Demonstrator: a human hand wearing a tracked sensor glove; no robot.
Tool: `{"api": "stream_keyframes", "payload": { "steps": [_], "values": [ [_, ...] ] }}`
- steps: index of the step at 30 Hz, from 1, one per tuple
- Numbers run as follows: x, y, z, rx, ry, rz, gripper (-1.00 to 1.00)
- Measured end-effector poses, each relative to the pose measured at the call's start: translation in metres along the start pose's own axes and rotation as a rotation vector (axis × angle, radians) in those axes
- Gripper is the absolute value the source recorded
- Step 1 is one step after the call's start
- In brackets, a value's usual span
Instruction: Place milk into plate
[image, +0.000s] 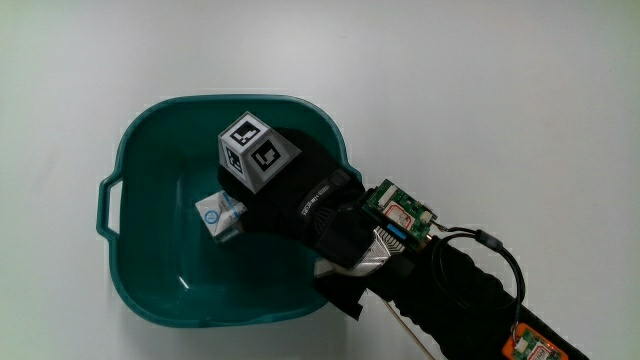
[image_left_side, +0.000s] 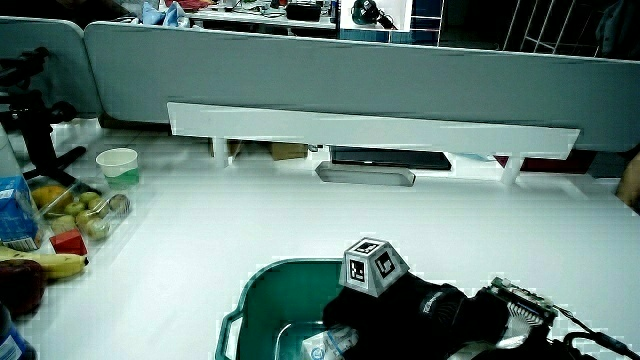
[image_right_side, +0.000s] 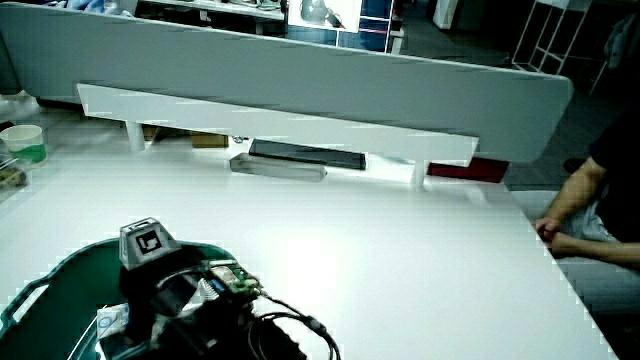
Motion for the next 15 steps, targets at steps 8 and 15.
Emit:
{"api": "stream_keyframes", "payload": {
  "steps": [8, 15],
  "values": [
    [-0.0014, 0.0032, -0.0033, -0.027, -0.006, -0.008, 0.00],
    [-0.0008, 0.0020, -0.0061, -0.036, 0.005, -0.013, -0.11]
  ]
}}
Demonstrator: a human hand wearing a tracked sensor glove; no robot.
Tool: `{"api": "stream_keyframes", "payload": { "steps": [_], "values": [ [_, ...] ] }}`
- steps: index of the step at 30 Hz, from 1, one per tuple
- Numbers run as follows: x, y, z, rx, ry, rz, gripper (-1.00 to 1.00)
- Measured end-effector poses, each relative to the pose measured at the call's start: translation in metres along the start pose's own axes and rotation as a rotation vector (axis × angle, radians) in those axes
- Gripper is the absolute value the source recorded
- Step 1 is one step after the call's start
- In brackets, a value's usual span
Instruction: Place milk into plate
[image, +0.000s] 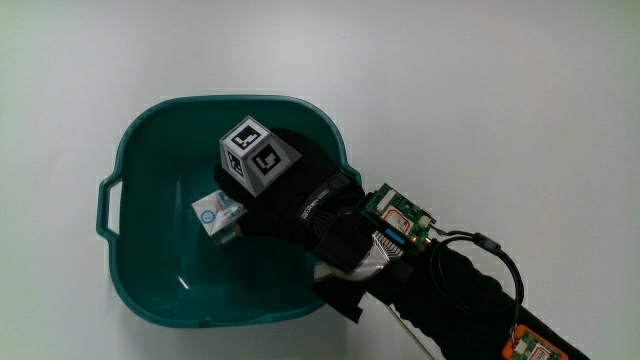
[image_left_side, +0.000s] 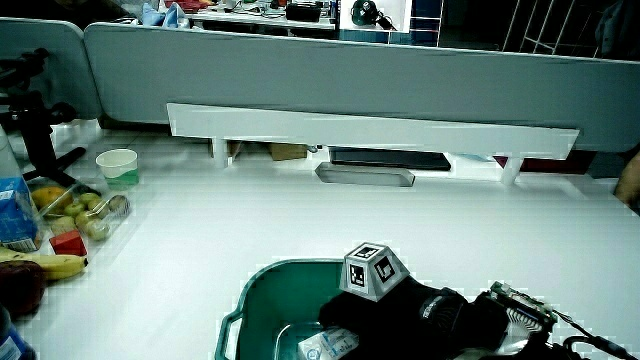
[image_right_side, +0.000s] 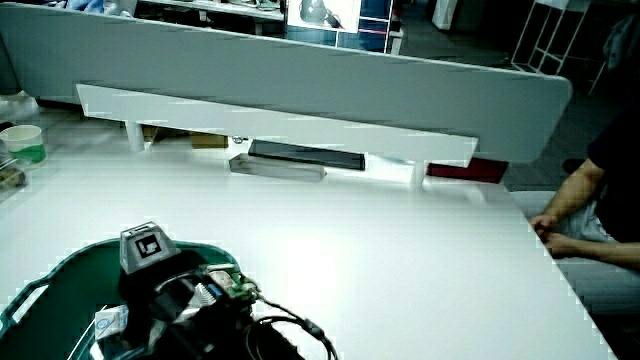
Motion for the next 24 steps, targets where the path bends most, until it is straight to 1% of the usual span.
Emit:
{"api": "stream_keyframes", "payload": {
  "steps": [1, 2, 3, 4, 5, 6, 7, 8, 9, 10, 12, 13, 14, 15, 16, 17, 18, 20, 21, 22, 23, 24],
  "values": [
    [0.000, -0.002, 0.001, 0.011, -0.007, 0.002, -0.17],
    [0.001, -0.001, -0.001, 0.004, -0.008, -0.010, -0.22],
    [0.002, -0.004, 0.001, 0.024, 0.001, -0.013, -0.28],
    [0.004, -0.006, 0.002, 0.020, 0.006, -0.022, -0.33],
    [0.004, -0.009, 0.005, 0.026, 0.019, -0.015, -0.39],
    [0.005, -0.012, 0.006, 0.015, 0.038, -0.012, -0.44],
    [0.006, -0.015, 0.007, 0.027, 0.039, -0.030, -0.50],
    [0.005, -0.021, 0.011, 0.033, 0.046, -0.008, -0.56],
    [0.004, -0.025, 0.013, 0.037, 0.042, -0.007, -0.61],
    [0.004, -0.030, 0.014, 0.025, 0.044, -0.007, -0.67],
    [0.006, -0.038, 0.014, 0.051, 0.044, -0.032, -0.78],
    [0.007, -0.042, 0.013, 0.051, 0.058, -0.024, -0.83],
    [0.008, -0.047, 0.015, 0.044, 0.087, -0.004, -0.89],
    [0.008, -0.051, 0.015, 0.025, 0.091, 0.010, -0.94],
    [0.009, -0.054, 0.015, 0.026, 0.092, -0.003, -1.00],
    [0.008, -0.060, 0.017, 0.023, 0.105, 0.017, -1.00],
    [0.008, -0.065, 0.018, 0.013, 0.103, 0.016, -1.00],
    [0.009, -0.074, 0.019, 0.027, 0.083, -0.005, -1.00],
    [0.010, -0.079, 0.019, 0.013, 0.089, -0.003, -1.00],
    [0.011, -0.085, 0.021, 0.047, 0.072, -0.006, -1.00],
    [0.012, -0.089, 0.018, 0.017, 0.053, -0.010, -1.00],
    [0.015, -0.095, 0.019, 0.075, 0.073, -0.055, -1.00]
  ]
}}
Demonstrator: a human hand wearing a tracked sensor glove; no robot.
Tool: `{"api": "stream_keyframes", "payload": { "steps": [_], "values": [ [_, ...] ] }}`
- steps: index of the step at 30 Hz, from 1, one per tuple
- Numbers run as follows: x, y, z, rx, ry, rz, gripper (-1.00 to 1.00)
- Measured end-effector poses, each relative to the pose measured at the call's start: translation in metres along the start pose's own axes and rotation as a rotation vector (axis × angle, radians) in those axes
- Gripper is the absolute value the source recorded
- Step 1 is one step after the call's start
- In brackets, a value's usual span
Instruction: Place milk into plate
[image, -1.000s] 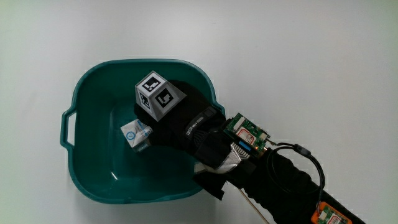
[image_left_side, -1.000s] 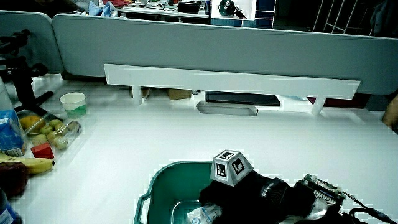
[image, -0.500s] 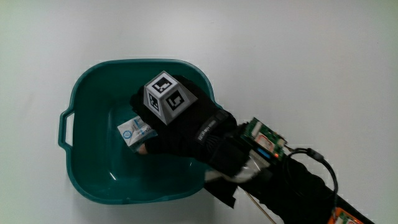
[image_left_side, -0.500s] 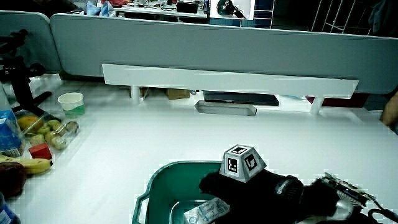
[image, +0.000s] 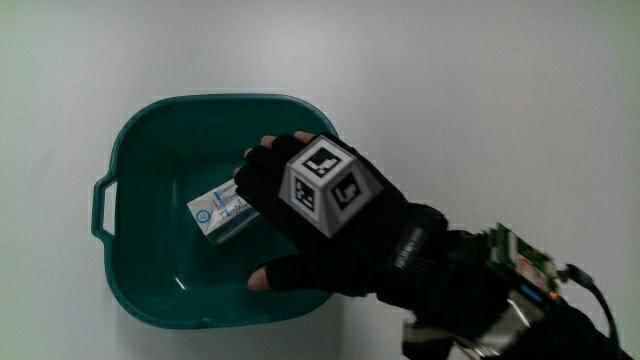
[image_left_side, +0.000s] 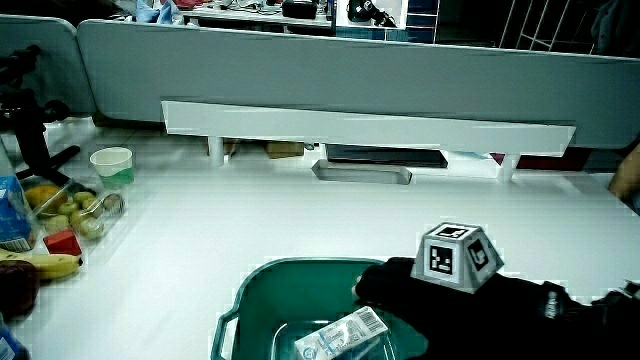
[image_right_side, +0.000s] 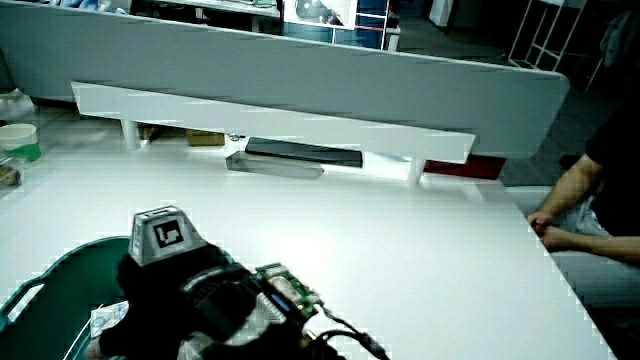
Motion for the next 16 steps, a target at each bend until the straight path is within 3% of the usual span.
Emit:
{"api": "stream_keyframes", "payload": {
  "steps": [1, 2, 3, 4, 7, 8, 9, 10, 11, 12, 13, 14, 16],
  "values": [
    [0.001, -0.006, 0.000, -0.049, 0.020, 0.063, -1.00],
    [0.002, -0.012, 0.000, -0.028, -0.030, 0.052, -1.00],
    [0.004, -0.019, 0.004, -0.030, 0.019, 0.061, -1.00],
    [0.006, -0.022, 0.005, -0.131, 0.090, 0.115, -1.00],
    [0.012, -0.037, 0.006, -0.004, 0.015, 0.038, -1.00],
    [0.012, -0.041, 0.005, -0.080, 0.030, 0.082, -1.00],
    [0.015, -0.044, 0.001, -0.084, 0.028, 0.048, -1.00],
    [0.013, -0.051, 0.007, -0.057, 0.024, 0.086, -1.00],
    [0.014, -0.054, 0.005, -0.087, 0.046, 0.094, -1.00],
    [0.018, -0.056, 0.001, -0.071, 0.029, 0.044, -1.00],
    [0.016, -0.062, 0.004, -0.088, 0.031, 0.096, -1.00],
    [0.019, -0.063, -0.001, -0.134, 0.042, 0.089, -1.00],
    [0.022, -0.071, -0.001, -0.118, 0.055, 0.074, -1.00]
  ]
}}
